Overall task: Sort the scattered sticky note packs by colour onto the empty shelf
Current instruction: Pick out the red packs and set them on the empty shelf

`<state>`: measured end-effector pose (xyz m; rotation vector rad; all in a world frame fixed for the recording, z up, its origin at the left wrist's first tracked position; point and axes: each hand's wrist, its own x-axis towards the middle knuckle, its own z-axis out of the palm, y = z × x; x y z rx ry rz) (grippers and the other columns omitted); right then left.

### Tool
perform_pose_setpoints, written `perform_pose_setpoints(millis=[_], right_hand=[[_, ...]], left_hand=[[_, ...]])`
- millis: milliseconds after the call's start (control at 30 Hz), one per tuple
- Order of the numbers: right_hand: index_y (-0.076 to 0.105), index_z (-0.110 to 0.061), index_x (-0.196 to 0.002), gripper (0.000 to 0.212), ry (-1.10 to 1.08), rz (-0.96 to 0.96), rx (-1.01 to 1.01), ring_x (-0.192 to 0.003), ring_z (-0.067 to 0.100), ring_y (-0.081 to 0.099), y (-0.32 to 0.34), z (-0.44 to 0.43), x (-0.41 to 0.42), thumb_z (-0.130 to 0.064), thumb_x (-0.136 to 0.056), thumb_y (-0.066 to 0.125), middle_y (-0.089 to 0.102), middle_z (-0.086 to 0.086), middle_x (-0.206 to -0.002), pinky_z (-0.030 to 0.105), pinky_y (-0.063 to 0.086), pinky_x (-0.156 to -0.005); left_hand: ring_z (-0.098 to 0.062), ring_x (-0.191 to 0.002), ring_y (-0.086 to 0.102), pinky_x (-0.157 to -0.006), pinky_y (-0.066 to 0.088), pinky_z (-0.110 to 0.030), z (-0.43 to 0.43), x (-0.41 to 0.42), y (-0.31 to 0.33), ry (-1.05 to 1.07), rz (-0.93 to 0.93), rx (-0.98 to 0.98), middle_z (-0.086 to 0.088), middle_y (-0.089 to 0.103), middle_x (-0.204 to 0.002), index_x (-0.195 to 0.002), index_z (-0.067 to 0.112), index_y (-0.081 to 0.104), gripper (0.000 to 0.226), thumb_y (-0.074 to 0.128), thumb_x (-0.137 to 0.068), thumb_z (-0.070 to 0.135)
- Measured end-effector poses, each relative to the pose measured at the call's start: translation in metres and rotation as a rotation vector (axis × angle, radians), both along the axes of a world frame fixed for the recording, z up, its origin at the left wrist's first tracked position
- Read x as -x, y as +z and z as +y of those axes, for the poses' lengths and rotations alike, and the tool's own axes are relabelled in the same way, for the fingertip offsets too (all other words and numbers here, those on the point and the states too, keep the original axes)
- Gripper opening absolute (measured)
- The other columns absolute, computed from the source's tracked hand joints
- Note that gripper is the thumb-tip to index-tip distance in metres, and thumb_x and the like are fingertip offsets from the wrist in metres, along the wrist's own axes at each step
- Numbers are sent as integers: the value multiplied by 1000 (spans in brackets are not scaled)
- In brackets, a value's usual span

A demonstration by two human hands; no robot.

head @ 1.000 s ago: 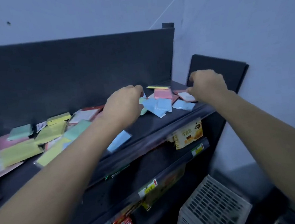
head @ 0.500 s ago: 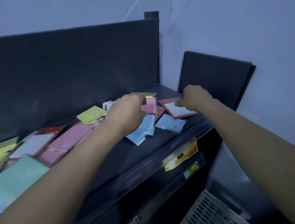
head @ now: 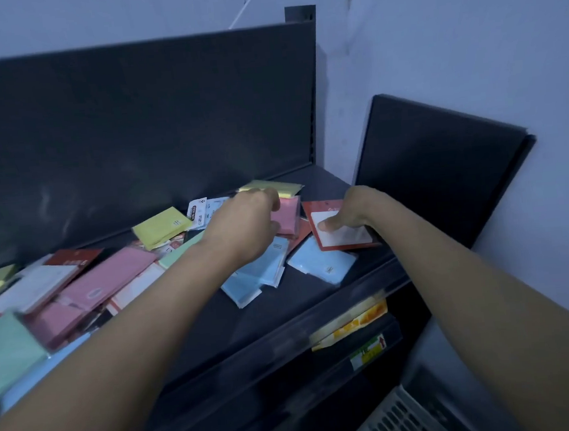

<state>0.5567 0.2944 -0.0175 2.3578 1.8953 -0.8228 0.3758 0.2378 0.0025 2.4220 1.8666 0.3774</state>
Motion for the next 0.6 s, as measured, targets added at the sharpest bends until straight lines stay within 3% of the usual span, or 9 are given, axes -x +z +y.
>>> perform_pose_setpoints(millis=[67, 100, 200, 267, 433, 600], right_hand=[[52, -10, -121, 93, -17, 17, 40, -113, 36, 51, -4, 7, 2, -66, -50, 76, 52, 13, -128, 47, 44, -98], [51, -9, -124, 93, -19, 15, 61, -114, 36, 51, -3, 7, 4, -64, -53, 77, 52, 14, -129, 47, 44, -98], [48, -3, -130, 72, 10, 19, 65, -118, 33, 51, 6, 1, 6, -44, -77, 75, 52, 13, -131, 41, 44, -99], [47, -2, -131, 66, 12, 17, 48, -120, 33, 49, 5, 2, 6, -37, -81, 72, 50, 14, -133, 41, 43, -100], [42, -8, -135, 89, 14, -36, 34, -128, 37, 40, -1, 5, 12, -60, -70, 72, 42, 16, -141, 49, 35, -107], [39, -8, -139, 110, -14, -21, 77, -125, 39, 42, -4, 11, 19, -62, -52, 80, 41, 17, -142, 51, 38, -103]], left_hand=[[-28, -106, 55, -85, 46, -35, 1, 2, -1, 20, 4, -1, -7, 59, -119, -121, 15, 54, 32, 58, -90, 21], [-27, -107, 55, -87, 46, -36, 1, 4, -1, 29, 6, 1, -7, 60, -119, -121, 15, 54, 32, 58, -90, 22], [-28, -107, 56, -90, 46, -38, 1, 9, -4, 44, -4, 22, -9, 60, -119, -121, 13, 55, 33, 59, -90, 22], [-28, -107, 56, -89, 47, -39, 2, 11, -7, 54, -1, 42, -10, 60, -120, -121, 12, 55, 33, 59, -90, 23], [-29, -105, 56, -85, 48, -37, 2, 19, -13, 84, 11, 59, -9, 61, -117, -118, 13, 55, 31, 58, -90, 26], [-29, -105, 56, -84, 48, -36, 2, 31, -13, 120, -6, 47, -8, 61, -116, -115, 14, 56, 28, 57, -89, 25]])
